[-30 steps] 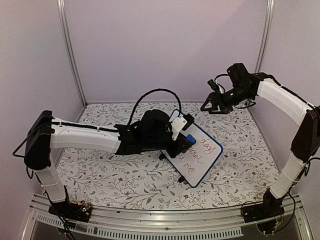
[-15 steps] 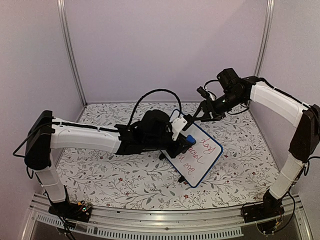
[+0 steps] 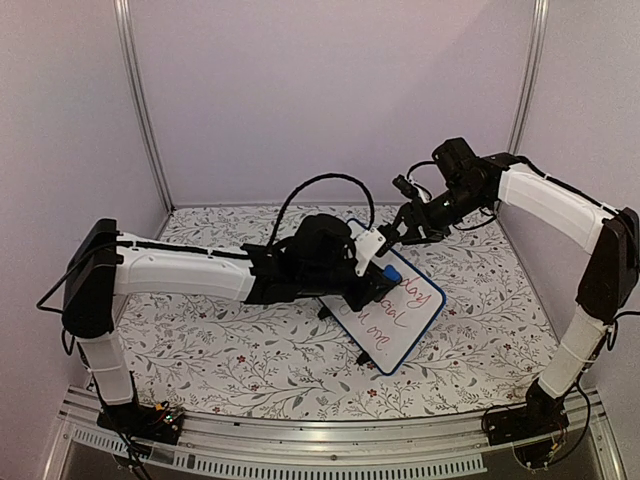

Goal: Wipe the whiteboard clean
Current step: Erase the whiteboard from the whiteboard stand.

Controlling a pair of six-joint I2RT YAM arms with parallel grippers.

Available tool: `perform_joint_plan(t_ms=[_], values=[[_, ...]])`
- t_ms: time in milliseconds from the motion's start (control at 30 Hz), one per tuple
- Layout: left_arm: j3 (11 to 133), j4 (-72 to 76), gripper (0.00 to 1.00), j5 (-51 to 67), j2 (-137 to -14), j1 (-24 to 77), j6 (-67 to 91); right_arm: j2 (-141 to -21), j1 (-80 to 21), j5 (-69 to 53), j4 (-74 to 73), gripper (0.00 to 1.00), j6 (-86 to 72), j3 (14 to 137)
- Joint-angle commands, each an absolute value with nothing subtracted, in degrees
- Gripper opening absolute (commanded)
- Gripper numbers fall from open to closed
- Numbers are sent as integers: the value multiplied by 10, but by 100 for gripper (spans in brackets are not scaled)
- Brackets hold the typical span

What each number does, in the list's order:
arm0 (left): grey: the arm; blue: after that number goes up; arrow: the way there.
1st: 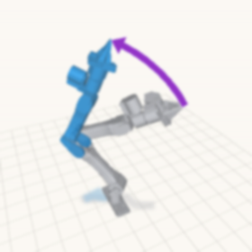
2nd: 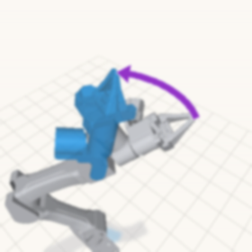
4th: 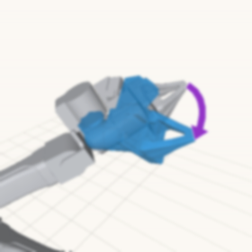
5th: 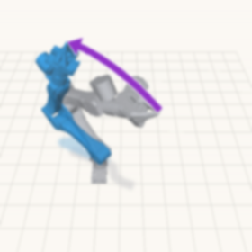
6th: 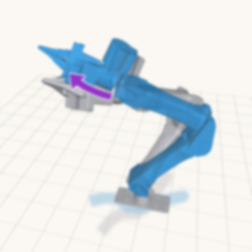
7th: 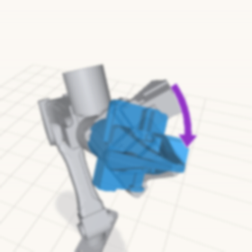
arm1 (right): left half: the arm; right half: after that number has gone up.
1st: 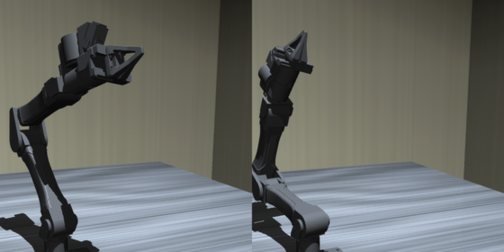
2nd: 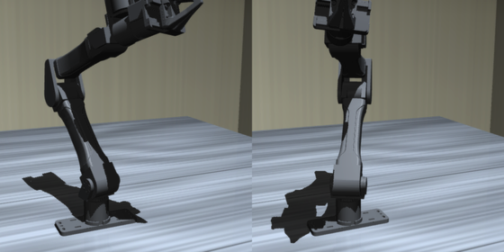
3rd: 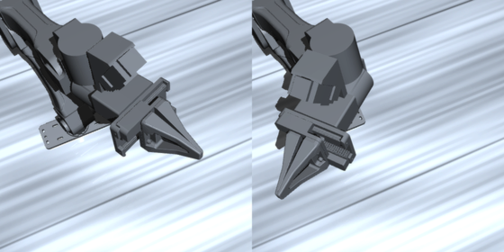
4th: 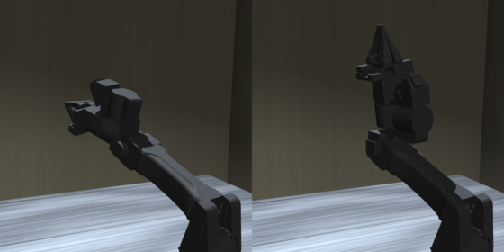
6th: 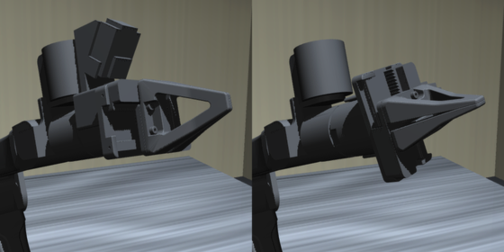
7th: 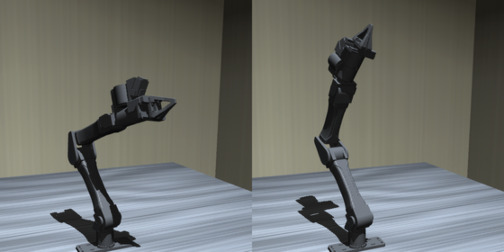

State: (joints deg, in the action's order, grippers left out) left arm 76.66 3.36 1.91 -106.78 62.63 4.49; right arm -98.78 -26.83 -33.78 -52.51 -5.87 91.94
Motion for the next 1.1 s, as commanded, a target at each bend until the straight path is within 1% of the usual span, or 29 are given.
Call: perform_joint_plan(t_ms=[0, 200, 367, 800, 933, 1067], values=[[791, 41, 0, 34, -1088, 628, 42, -999, -267, -336, -530, 62, -48, 926], [807, 46, 0, 38, -1103, 630, 44, -988, -267, -324, -527, 61, -46, 917], [788, 56, 0, 41, -1093, 630, 51, -998, -268, -330, -524, 58, -46, 910], [765, 57, 0, 33, -1075, 629, 52, -1034, -289, -333, -528, 57, -43, 934], [759, 59, 0, 32, -1073, 630, 53, -1039, -291, -337, -529, 52, -44, 936], [758, 61, 0, 33, -1074, 630, 53, -1040, -293, -338, -529, 42, -44, 937]])
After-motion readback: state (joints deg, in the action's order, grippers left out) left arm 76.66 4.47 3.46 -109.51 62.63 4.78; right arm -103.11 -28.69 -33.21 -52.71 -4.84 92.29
